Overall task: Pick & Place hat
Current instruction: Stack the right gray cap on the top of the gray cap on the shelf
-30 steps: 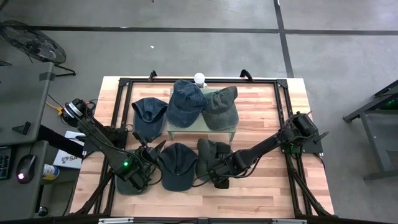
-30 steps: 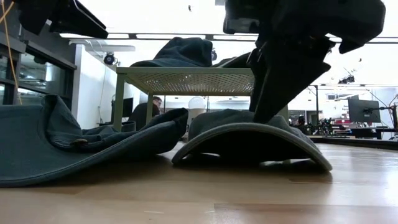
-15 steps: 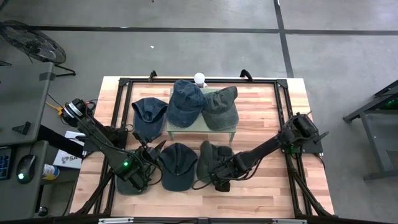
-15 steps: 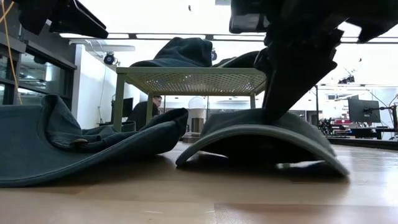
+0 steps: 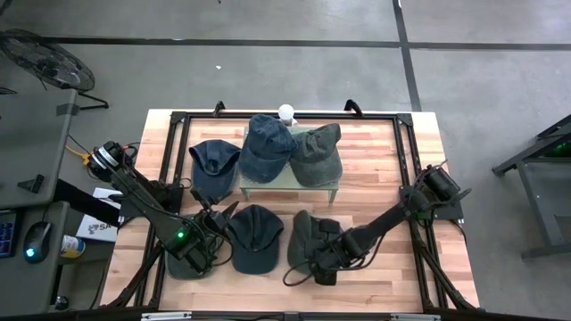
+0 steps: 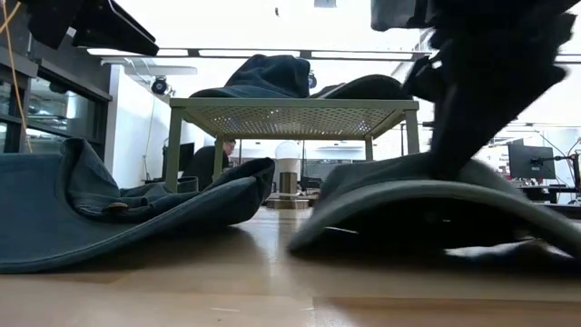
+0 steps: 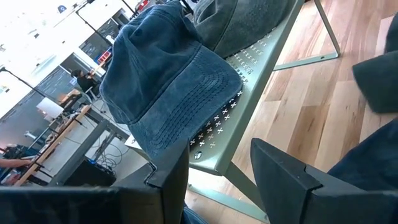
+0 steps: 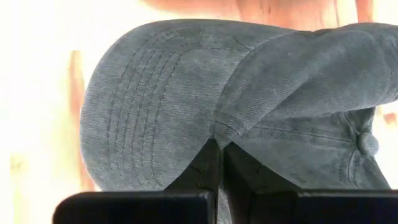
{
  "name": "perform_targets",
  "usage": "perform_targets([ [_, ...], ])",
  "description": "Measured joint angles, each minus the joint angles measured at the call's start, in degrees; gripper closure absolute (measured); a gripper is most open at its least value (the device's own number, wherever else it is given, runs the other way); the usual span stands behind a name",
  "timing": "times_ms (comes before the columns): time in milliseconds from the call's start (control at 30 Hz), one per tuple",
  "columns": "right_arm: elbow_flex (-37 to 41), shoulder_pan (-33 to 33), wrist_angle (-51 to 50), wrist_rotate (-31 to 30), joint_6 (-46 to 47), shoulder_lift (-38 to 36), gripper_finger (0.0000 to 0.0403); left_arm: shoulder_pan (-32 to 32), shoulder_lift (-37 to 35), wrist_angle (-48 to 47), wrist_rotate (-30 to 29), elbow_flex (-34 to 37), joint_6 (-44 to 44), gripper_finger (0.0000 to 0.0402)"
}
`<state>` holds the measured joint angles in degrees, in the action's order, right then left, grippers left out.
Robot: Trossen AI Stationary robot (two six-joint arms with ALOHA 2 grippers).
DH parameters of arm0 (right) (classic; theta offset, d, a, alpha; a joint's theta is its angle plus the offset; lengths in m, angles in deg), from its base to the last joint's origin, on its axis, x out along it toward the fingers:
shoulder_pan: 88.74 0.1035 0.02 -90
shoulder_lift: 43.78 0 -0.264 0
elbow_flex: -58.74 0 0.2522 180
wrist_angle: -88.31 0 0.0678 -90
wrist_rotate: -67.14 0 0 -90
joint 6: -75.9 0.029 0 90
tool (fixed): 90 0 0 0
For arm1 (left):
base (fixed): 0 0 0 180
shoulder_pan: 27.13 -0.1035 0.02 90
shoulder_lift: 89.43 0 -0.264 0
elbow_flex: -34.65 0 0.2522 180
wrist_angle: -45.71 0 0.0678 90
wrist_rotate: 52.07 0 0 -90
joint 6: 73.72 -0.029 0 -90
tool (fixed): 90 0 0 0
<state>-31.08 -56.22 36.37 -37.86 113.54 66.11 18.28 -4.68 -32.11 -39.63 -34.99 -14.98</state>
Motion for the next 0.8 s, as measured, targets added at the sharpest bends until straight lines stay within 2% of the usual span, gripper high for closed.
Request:
perform_targets([
  [800,0.1,10.3,-20.8,-1.6,11.9,-15.2,0.0402,0.0,0.0,1.3,0.0,0.0,-0.2,0.0234],
])
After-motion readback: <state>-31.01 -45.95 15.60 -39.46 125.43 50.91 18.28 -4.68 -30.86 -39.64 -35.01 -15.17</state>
